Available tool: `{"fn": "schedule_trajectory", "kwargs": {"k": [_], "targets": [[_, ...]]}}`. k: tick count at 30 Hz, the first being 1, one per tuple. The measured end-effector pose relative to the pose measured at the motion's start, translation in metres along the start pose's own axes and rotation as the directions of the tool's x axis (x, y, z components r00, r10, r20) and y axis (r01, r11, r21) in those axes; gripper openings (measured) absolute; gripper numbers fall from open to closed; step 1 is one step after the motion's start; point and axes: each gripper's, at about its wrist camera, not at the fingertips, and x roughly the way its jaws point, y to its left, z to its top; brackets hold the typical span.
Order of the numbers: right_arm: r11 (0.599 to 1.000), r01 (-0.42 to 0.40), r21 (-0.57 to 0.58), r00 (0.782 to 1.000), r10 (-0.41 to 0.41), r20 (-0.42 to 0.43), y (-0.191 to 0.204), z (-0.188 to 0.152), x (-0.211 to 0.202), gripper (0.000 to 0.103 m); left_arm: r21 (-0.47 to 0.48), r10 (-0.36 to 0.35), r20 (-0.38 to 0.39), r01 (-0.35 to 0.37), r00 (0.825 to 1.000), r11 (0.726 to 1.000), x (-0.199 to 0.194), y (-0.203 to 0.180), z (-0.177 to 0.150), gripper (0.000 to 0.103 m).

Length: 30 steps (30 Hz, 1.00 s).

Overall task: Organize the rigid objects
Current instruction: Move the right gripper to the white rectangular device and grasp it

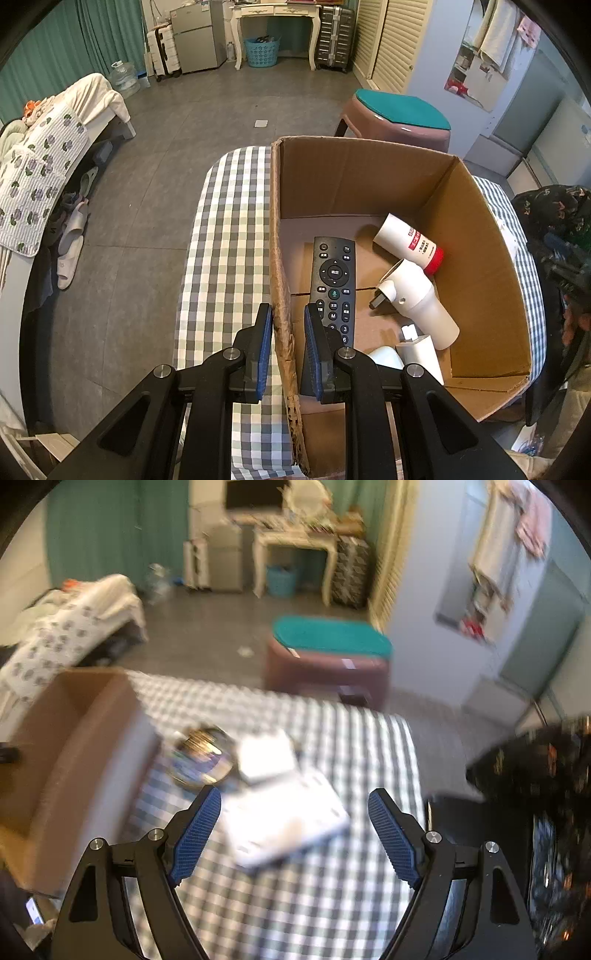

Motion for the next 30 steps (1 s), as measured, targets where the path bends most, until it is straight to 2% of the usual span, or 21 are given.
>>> {"fn": "schedule_trajectory", "kwargs": {"k": [6, 8, 14, 19, 30], "targets": [[0.999, -0.041, -0.026, 0.997, 0.039, -0.06, 0.005, -0.014, 0.024, 0.082, -0.003, 0.004, -0.003, -0.004, 1.0, 1.0, 0.001, 0.001, 0.001, 0.019], [0.999, -0.042, -0.018, 0.997, 0.04, -0.07, 0.015, -0.019, 0.027, 0.089, -0.005, 0.004, -0.004, -0.004, 1.0, 1.0, 0.001, 0.0, 0.001, 0.019], [0.999, -0.043, 0.025, 0.993, 0.046, -0.11, 0.03, -0.018, 0.042, 0.091, -0.006, 0.004, -0.004, -0.004, 1.0, 1.0, 0.002, 0.001, 0.001, 0.019], [0.995, -0.008, 0.103, 0.986, 0.025, -0.166, 0.041, -0.015, 0.059, 0.093, -0.002, 0.002, -0.006, -0.002, 1.0, 1.0, 0.003, 0.003, 0.0, 0.019], [0.969, 0.094, 0.229, 0.983, -0.054, -0.178, 0.039, 0.007, 0.077, 0.102, -0.001, 0.001, -0.009, -0.001, 1.0, 1.0, 0.004, 0.002, -0.001, 0.019]]}}
